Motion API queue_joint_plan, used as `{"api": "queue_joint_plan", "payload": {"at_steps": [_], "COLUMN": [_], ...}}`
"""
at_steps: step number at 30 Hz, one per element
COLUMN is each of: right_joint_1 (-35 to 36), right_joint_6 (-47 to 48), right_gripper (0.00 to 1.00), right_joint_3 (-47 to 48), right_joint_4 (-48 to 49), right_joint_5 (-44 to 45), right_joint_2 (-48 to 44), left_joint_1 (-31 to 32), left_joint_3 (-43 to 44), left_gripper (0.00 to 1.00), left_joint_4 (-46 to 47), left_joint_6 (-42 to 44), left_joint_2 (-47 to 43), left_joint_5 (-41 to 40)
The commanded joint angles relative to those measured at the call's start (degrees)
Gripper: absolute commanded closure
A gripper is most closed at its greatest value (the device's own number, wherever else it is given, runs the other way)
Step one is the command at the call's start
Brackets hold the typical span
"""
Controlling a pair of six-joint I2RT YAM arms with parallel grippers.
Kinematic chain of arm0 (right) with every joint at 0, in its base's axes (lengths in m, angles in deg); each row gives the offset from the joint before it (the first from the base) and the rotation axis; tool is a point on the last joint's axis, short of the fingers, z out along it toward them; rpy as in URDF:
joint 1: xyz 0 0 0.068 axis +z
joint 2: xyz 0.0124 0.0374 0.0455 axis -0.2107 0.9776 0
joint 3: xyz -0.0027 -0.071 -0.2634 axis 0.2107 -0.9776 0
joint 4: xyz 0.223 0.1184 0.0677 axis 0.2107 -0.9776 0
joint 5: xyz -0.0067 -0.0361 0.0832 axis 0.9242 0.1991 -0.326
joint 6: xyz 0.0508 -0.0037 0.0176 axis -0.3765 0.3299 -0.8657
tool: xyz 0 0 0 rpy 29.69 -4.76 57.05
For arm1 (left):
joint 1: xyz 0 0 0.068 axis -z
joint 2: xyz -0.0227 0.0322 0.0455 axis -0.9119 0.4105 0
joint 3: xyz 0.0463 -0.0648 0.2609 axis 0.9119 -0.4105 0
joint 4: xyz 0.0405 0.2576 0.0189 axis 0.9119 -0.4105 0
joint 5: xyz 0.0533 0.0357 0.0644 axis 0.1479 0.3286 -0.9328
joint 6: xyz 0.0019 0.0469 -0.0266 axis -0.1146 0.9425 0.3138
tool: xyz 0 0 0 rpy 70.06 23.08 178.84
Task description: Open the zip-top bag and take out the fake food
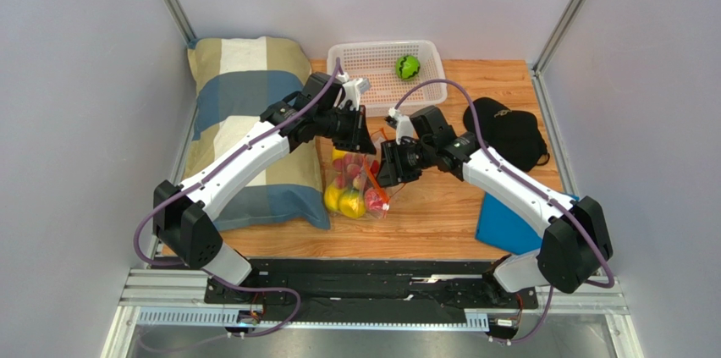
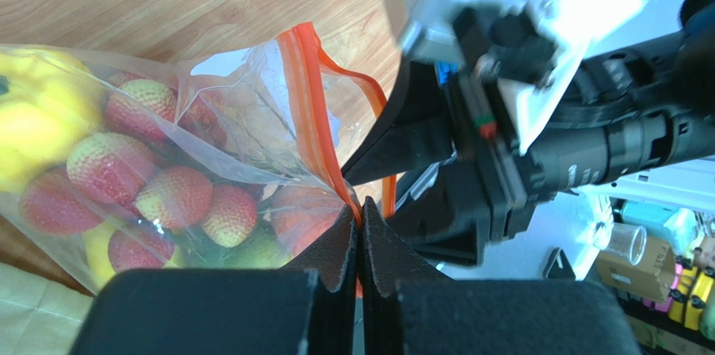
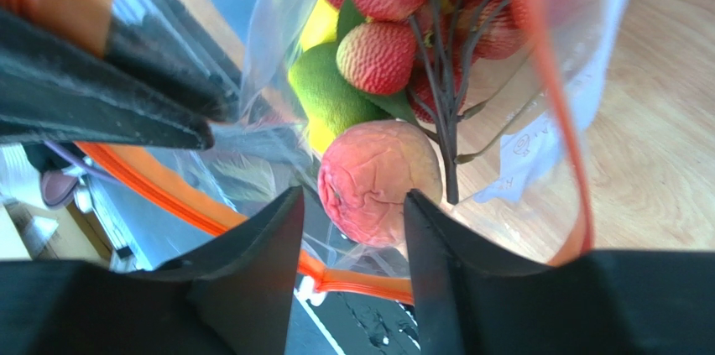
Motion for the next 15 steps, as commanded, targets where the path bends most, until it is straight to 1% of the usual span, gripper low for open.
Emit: {"api": "queue_joint_plan", "payload": {"at_steps": [1,2,8,11,12,15], "right_joint_1": [1.3,1.5,3.0,3.7,3.8,4.3], "right_joint_6": [1.6,1.5,-0.3,-2.4,-3.1,-5.2], "right_gripper": [0.44,0.37,0.3,0.25,0.24,0.25], "right_joint_3": [-3.0,-4.3,-8.9,-11.8,-13.2,-14.3], "right_joint_4": [4.1,4.7,10.6,15.3,18.6,22.6], "right_joint_5": [-2.2,-2.5,-2.2,-2.6,-3.0,-3.3], "right_joint_2": [-1.5,-1.5,0.8,1.2,1.7,3.6], "left_joint_1": [-0.1,-0.1,-0.1,0.3,0.5,1.3], "left_joint_3": [2.3,2.3,2.4,2.7,2.7,2.6], "left_gripper": [1.0,1.0,1.0,1.0,1.0,1.0], "left_joint_4": [0.6,0.6,1.7,2.1,2.2,2.4], "left_joint_6": [0.5,0.4,-0.5,-1.2,-1.3,-1.7], "left_joint_2": [-1.5,-1.3,-0.3,0.3,0.6,1.3], "left_joint_5": [1.2,1.2,1.5,1.5,1.5,1.5]}}
